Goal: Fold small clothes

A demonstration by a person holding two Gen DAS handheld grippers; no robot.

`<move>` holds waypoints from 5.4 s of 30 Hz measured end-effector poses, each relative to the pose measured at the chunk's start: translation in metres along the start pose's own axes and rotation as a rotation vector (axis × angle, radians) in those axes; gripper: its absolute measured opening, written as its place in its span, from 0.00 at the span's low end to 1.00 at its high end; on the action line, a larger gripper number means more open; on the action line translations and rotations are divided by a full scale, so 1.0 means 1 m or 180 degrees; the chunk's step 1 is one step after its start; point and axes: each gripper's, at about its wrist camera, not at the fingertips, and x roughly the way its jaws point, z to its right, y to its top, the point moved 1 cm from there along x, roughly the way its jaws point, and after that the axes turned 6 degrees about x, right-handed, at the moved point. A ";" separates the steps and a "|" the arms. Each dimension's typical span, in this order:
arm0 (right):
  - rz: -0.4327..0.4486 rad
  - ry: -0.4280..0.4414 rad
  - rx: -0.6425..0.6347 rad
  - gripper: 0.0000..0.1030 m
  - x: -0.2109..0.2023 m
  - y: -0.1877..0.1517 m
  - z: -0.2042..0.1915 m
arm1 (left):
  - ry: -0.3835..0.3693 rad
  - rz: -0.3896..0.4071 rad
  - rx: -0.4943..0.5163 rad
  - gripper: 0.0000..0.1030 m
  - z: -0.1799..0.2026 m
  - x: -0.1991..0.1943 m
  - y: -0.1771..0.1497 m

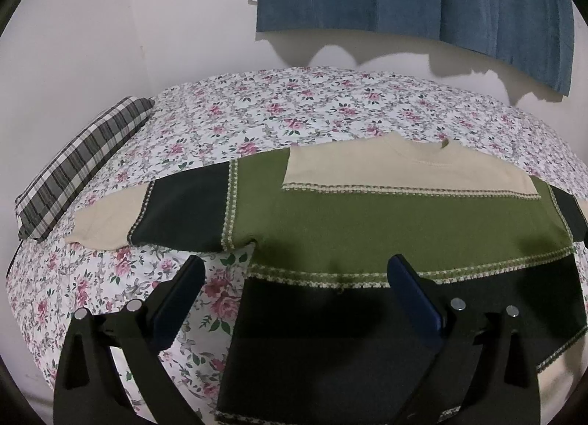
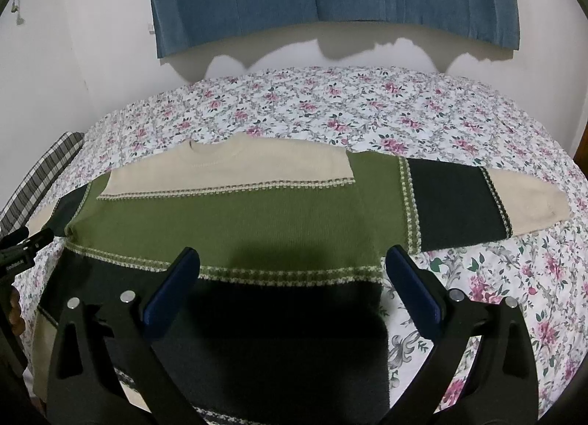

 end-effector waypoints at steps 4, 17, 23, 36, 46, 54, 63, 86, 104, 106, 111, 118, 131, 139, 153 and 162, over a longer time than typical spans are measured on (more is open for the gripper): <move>-0.0004 0.0001 0.0010 0.98 0.000 0.000 0.000 | -0.0007 -0.0006 0.0003 0.96 -0.001 0.000 0.000; -0.0026 0.0007 0.0034 0.98 0.002 0.002 0.005 | -0.0014 -0.0021 0.0007 0.96 0.003 0.002 -0.001; -0.0037 0.0006 0.0040 0.98 0.003 0.001 0.006 | -0.0009 -0.0026 0.0004 0.96 0.005 0.002 0.000; 0.0032 0.0267 0.0617 0.98 -0.002 0.022 0.073 | -0.0121 -0.0193 -0.0037 0.96 0.005 0.017 0.004; 0.0498 0.0206 0.2638 0.63 -0.018 0.025 0.309 | -0.0056 -0.0271 -0.0216 0.96 -0.009 0.033 0.007; 0.0519 -0.0301 0.3209 0.62 0.011 0.015 0.406 | 0.0020 -0.0353 -0.0261 0.96 -0.013 0.043 0.009; 0.0761 -0.0267 0.3465 0.62 0.030 0.015 0.442 | 0.0045 -0.0377 -0.0229 0.96 -0.007 0.049 0.012; 0.1127 0.0768 0.1444 0.07 -0.014 0.141 0.172 | 0.0284 -0.0276 -0.0430 0.96 -0.074 0.022 0.001; 0.0326 0.1388 -0.0370 0.07 0.051 0.053 -0.143 | 0.0260 -0.0185 -0.0580 0.96 -0.127 0.009 -0.024; 0.0200 0.1357 -0.0510 0.07 0.063 0.037 -0.162 | 0.0238 -0.0177 -0.0590 0.96 -0.128 0.009 -0.025; -0.0088 0.1304 -0.0791 0.07 0.084 0.007 -0.191 | 0.0184 -0.0185 -0.0637 0.96 -0.130 0.012 -0.028; -0.0476 0.1248 -0.1104 0.07 0.106 -0.020 -0.212 | 0.0145 -0.0217 -0.0608 0.96 -0.126 0.014 -0.031; -0.1098 0.1521 -0.1252 0.23 0.120 -0.050 -0.221 | 0.0083 -0.0308 -0.0506 0.96 -0.110 0.023 -0.031; -0.0720 0.1747 -0.0351 0.48 0.068 0.030 -0.079 | 0.0016 -0.0293 -0.0396 0.96 -0.095 0.025 -0.025; -0.0895 0.0945 0.0792 0.51 0.177 0.081 0.109 | -0.0010 -0.0374 -0.0265 0.96 -0.061 0.033 -0.011; -0.1014 0.1308 0.1241 0.07 0.196 0.088 0.157 | -0.0104 -0.0385 -0.0196 0.96 -0.046 0.035 -0.006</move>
